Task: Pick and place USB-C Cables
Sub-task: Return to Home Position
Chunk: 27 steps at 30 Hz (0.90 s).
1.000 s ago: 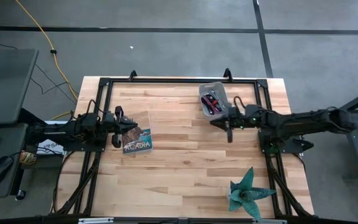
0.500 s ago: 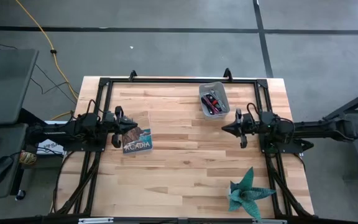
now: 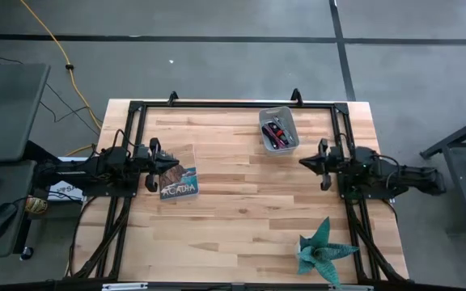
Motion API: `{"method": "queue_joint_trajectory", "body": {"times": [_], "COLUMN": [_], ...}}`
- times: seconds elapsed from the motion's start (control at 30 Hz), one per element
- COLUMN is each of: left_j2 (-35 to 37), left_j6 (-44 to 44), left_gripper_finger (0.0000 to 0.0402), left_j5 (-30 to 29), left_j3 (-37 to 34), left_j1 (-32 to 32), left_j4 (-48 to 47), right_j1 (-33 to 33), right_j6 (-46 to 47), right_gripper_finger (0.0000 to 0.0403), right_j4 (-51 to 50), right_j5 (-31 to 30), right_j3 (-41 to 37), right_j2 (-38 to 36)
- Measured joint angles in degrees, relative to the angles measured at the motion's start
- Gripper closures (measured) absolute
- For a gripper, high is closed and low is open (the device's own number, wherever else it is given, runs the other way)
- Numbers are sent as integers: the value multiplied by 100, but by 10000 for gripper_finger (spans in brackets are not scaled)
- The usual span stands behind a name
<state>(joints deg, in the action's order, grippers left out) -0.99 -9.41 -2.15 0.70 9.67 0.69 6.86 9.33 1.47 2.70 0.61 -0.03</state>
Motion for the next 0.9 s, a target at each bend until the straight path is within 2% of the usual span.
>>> {"method": "queue_joint_trajectory", "body": {"times": [0.17,0.33,0.9], "left_j2": [-1,-9,-11], "left_j6": [-1,0,0], "left_gripper_finger": [398,398,398], "left_j5": [0,0,2], "left_j3": [1,1,1], "left_j1": [0,0,0], "left_j4": [0,2,2], "right_j1": [-453,-941,-1015], "right_j6": [35,-68,-185], "right_gripper_finger": [403,403,403], "right_j4": [16,91,85], "right_j5": [-796,-1230,-1045], "right_j3": [-3,-3,-5], "right_j2": [213,428,407]}}
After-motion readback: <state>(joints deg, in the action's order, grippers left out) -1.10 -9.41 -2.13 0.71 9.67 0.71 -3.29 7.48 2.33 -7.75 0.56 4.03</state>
